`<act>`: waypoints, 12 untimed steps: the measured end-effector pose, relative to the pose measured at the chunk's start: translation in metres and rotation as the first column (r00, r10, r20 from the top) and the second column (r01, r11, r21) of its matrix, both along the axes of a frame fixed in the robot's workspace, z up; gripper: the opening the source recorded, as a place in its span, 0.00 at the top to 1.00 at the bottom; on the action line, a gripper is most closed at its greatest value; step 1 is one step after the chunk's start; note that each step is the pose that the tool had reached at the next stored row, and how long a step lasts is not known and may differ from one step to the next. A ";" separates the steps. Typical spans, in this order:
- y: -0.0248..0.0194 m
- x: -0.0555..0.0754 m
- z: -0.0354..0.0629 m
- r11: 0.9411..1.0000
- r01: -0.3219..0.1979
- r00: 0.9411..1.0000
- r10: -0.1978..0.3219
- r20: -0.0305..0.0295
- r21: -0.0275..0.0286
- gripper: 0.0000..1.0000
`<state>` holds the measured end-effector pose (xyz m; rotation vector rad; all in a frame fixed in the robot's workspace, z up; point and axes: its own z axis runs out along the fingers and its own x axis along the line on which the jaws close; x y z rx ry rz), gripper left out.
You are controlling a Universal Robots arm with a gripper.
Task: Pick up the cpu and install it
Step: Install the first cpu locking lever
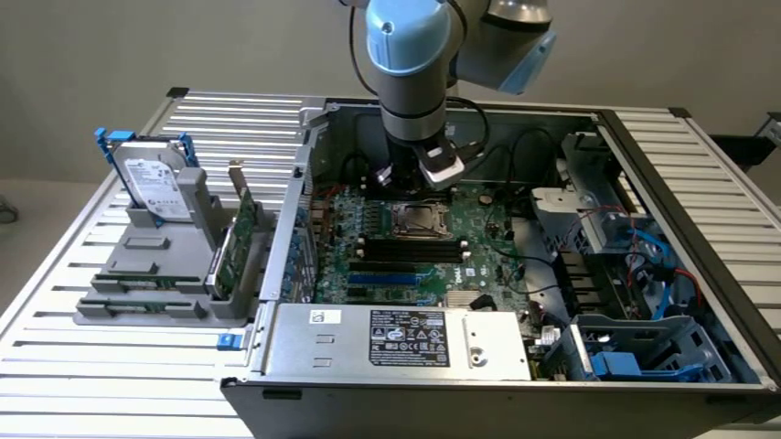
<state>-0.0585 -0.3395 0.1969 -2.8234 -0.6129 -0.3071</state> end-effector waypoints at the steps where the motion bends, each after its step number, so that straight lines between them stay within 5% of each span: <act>1: 0.0000 0.000 -0.0001 1.000 0.000 1.000 0.000 0.000 0.000 0.89; 12: 0.0000 0.002 -0.0013 1.000 0.000 1.000 0.000 0.000 -0.002 0.89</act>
